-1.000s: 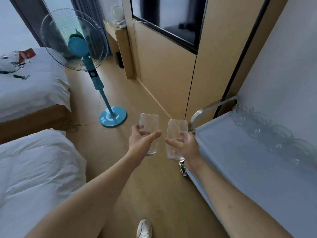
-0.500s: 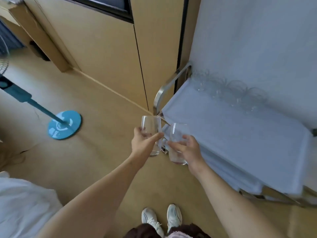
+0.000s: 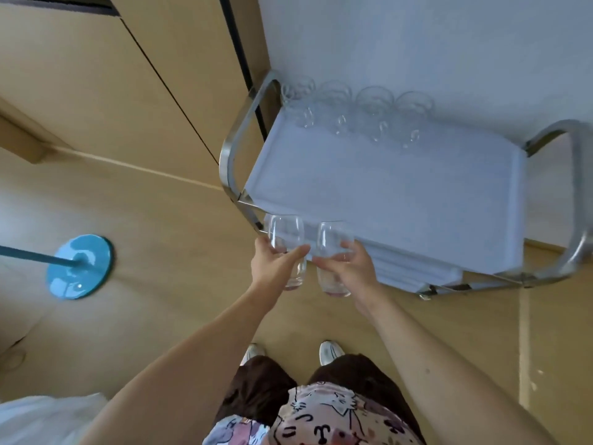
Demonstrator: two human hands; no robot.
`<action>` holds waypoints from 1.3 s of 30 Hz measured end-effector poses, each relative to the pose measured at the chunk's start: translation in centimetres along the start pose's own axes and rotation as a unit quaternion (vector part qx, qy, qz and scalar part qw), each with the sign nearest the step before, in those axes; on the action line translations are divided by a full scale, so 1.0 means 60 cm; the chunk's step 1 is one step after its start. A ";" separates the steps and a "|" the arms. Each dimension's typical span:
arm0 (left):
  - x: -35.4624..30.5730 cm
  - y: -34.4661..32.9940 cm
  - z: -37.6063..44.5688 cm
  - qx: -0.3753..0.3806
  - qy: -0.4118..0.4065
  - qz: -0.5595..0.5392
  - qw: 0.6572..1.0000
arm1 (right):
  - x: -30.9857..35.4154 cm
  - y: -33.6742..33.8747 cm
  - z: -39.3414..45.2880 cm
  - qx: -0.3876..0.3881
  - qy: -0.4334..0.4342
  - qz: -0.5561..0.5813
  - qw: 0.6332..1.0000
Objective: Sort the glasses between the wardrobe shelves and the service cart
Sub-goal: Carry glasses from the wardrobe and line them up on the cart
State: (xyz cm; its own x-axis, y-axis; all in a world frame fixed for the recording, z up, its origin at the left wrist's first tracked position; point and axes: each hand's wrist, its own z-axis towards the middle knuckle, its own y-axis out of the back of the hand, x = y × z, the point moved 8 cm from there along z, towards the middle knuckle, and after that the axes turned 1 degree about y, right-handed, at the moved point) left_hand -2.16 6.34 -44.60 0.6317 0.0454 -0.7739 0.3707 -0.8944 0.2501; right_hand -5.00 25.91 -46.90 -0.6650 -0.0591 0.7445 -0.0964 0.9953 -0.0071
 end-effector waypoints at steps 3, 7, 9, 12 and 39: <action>0.008 0.003 0.019 0.018 0.003 0.008 1.000 | -0.010 0.012 0.000 -0.032 0.011 0.000 0.999; 0.031 0.023 0.050 0.045 0.013 0.042 0.998 | -0.043 -0.005 -0.004 -0.068 0.007 0.030 0.997; 0.039 0.038 0.064 0.060 0.013 0.052 0.997 | -0.063 -0.028 -0.005 -0.080 -0.002 0.044 0.996; 0.056 0.063 0.088 0.093 0.010 0.075 0.993 | -0.093 -0.062 -0.001 -0.092 -0.015 0.067 0.993; 0.231 -0.042 0.370 0.153 -0.122 -0.008 0.981 | -0.261 -0.088 0.303 -0.148 0.110 0.060 0.981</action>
State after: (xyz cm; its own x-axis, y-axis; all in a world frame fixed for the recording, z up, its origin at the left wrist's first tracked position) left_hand -9.43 -0.68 -68.88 0.4320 -0.0141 -0.9018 0.1336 -0.9878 0.0795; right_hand -7.52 20.21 -70.67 -0.4793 0.0450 0.8765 0.2132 0.9747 0.0665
